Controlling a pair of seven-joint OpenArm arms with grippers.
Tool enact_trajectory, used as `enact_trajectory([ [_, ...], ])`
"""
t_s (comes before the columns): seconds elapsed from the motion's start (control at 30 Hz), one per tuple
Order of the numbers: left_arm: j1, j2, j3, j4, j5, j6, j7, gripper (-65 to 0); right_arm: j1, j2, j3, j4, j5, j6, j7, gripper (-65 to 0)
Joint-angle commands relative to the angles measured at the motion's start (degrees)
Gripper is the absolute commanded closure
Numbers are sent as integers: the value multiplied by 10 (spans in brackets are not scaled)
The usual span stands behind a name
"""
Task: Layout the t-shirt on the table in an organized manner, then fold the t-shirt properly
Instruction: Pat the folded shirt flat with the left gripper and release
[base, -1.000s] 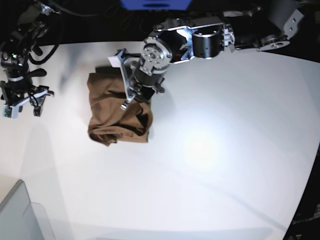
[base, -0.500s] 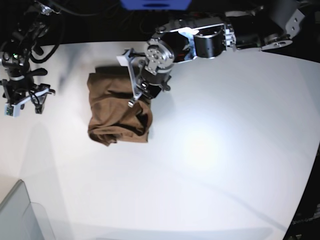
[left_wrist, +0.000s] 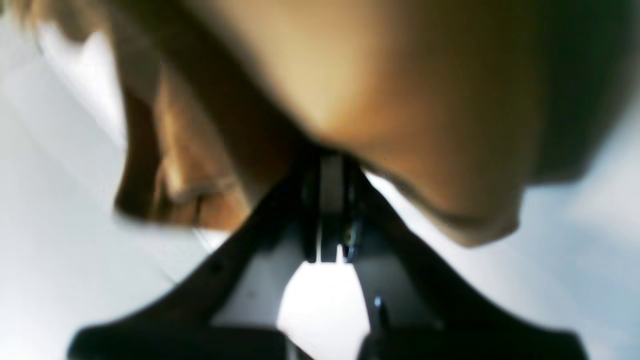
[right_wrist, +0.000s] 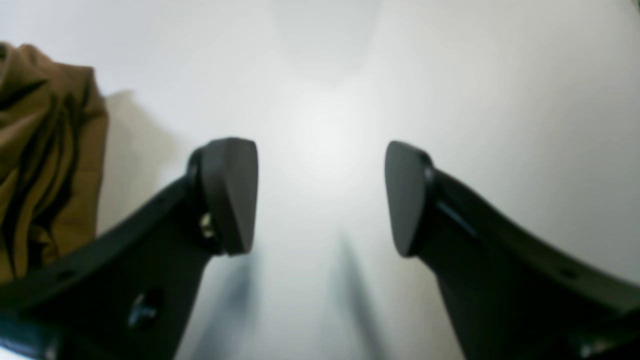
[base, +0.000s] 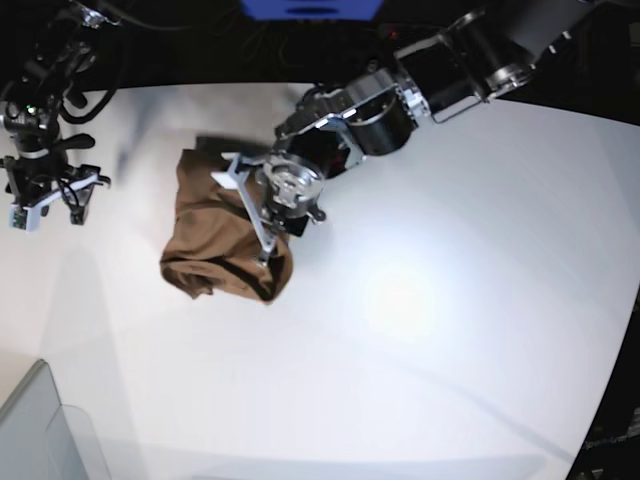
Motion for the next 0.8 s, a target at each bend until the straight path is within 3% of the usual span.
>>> enact_trajectory([
  [0.0, -15, 11, -14, 8, 5, 5, -2, -2, 2, 6, 3, 11, 3, 0, 15, -401],
  [0.27, -41, 70, -105, -36, 2, 5, -8, -1, -8, 5, 1, 11, 3, 0, 15, -401],
  [0.4, -46, 97, -138, -122, 5, 5, -56, -1, -9, 4, -1, 12, 3, 0, 13, -401],
  [0.53, -48, 95, -143, -173, 3, 5, -63, -1, -9, 4, 2, 13, 3, 0, 13, -401],
  [0.77, -27, 95, -176, -109, 2, 5, -58, -1, -36, -9, -23, 65, 6, 4, 14, -401],
])
